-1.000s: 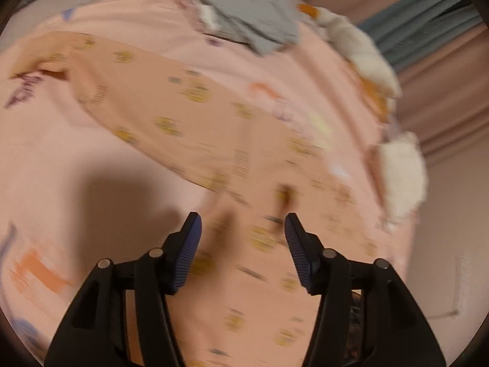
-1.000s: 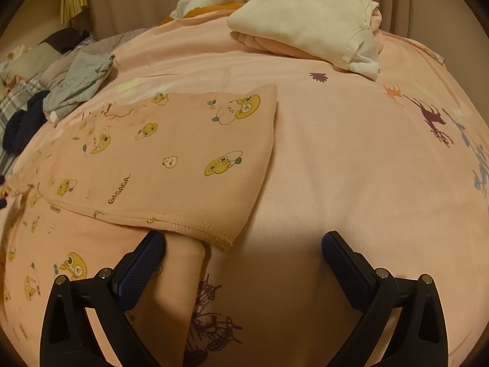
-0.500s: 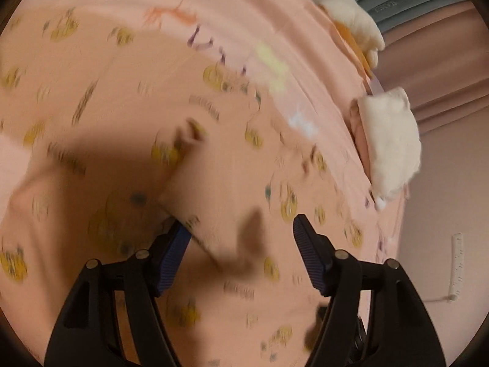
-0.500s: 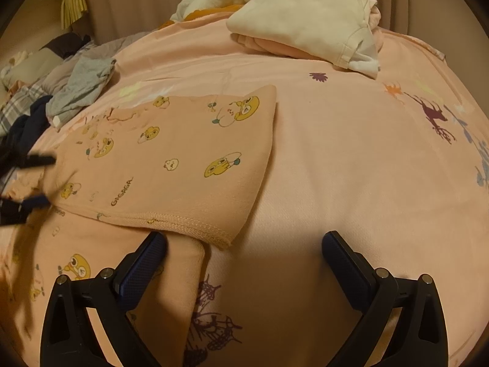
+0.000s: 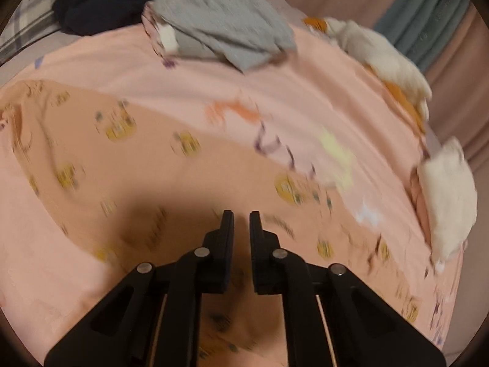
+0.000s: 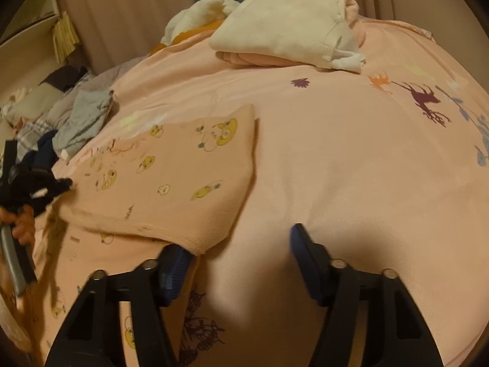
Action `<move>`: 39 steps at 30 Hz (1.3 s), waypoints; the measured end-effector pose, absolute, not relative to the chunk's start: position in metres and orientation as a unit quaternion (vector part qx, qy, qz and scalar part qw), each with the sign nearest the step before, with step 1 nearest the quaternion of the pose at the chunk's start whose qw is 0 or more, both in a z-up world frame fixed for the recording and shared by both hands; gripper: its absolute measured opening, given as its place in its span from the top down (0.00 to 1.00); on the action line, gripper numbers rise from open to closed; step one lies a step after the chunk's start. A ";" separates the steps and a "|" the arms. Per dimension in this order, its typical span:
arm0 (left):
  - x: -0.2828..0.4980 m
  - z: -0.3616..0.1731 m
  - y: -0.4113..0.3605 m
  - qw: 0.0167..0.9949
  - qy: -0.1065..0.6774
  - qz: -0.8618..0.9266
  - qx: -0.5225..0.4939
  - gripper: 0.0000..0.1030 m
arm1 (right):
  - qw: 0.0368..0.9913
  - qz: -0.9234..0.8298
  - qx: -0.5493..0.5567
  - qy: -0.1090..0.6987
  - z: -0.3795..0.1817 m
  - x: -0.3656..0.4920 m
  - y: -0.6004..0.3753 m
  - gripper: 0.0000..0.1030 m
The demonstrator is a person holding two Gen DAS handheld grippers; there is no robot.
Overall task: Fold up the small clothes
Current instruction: 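Fold the held sleeve over the garment body with the left tool and release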
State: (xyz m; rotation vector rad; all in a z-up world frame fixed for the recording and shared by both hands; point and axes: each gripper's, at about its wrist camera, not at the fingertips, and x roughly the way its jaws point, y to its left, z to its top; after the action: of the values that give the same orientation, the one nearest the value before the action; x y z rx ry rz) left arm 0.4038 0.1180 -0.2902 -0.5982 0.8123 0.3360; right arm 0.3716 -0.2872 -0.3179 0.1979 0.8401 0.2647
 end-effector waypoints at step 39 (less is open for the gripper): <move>0.404 -0.292 0.122 0.844 0.378 0.141 -0.353 0.91 | 0.888 0.213 0.047 0.405 -0.313 0.368 -0.277 0.26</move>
State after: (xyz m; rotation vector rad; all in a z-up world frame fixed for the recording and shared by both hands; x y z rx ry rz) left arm 0.4042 0.1222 -0.2917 -0.7444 0.7980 0.2979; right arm 0.3675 -0.2773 -0.3133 0.0970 0.8426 0.4424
